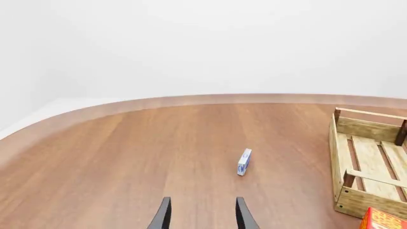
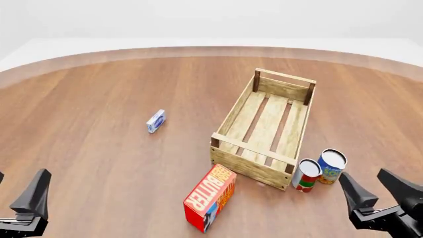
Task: Pick up the tomato sauce, and put it in the wooden tray.
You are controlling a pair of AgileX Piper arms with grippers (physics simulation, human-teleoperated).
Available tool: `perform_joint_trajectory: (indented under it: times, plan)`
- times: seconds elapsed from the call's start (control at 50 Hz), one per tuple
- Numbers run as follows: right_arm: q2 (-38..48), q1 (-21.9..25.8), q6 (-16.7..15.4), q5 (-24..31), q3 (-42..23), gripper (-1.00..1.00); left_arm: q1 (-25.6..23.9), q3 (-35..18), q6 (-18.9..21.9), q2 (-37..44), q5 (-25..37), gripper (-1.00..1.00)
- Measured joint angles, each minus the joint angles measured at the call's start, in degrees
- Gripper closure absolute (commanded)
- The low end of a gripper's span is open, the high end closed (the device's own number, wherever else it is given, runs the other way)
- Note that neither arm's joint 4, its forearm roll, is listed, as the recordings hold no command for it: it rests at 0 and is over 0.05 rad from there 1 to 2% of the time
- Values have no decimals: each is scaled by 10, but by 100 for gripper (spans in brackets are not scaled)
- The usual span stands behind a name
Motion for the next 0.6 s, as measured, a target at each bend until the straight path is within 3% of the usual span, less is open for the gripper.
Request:
perform_joint_trajectory:
  times: [0.6]
  plan:
    - [111,22,-14,-13,-39,-100,0,0,0,0,0,-100]
